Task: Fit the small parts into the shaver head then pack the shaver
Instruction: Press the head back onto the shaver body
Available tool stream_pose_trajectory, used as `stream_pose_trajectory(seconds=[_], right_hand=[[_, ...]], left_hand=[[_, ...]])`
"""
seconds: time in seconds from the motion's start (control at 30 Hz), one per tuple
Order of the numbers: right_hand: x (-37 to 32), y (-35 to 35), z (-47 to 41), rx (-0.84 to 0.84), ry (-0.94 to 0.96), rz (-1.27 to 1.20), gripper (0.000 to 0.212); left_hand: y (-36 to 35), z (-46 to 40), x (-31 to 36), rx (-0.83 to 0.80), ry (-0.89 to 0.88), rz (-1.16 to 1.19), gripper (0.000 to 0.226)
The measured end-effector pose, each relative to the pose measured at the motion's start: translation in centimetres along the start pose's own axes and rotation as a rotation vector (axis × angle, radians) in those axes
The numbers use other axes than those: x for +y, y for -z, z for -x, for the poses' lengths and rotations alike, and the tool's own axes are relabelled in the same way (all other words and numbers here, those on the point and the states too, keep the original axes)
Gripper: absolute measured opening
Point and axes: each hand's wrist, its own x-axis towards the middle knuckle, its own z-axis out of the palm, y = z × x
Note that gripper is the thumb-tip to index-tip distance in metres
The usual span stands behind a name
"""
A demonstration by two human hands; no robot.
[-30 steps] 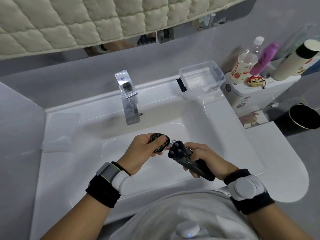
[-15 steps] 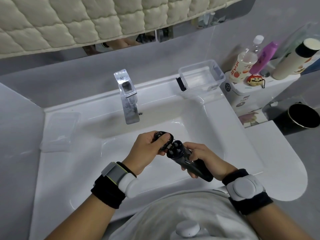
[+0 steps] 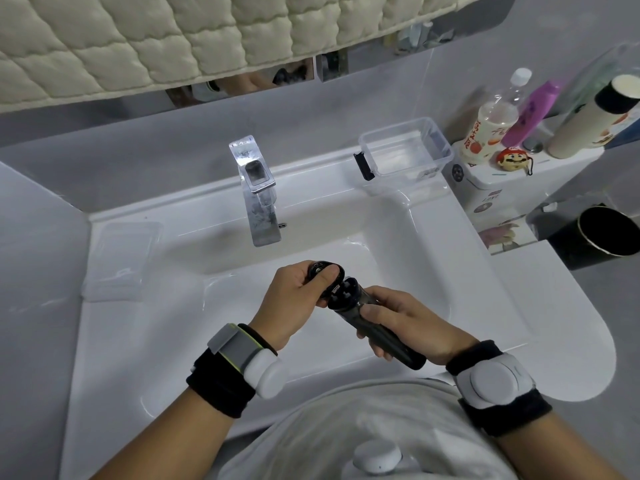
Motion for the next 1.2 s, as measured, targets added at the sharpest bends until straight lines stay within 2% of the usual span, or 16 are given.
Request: stream_pose_trajectory(seconds=[0.23, 0.63, 0.8, 1.0, 1.2], right_hand=[[0.7, -0.9, -0.3, -0.023, -0.027, 0.048, 0.037], [1.3, -1.1, -0.7, 0.015, -0.004, -0.022, 0.038], [1.1, -1.3, -1.2, 0.008, -0.047, 0.003, 0.024], [0.6, -0.9, -1.2, -0.033, -0.121, -0.014, 0.023], [0.4, -0.8, -0.9, -0.032, -0.099, 0.046, 0.018]], left_hand=[[0.0, 0.2, -0.7, 0.014, -0.012, -0.046, 0.014], [0.0, 0.4, -0.9, 0.025, -0.048, -0.130, 0.014], [0.3, 0.0, -1.5, 0.033, 0.047, -0.032, 0.016], [0.4, -0.2, -1.9, 0.010, 0.132, 0.110, 0.021], [0.4, -0.5, -2.2, 0.003, 0.167, 0.183, 0.021]])
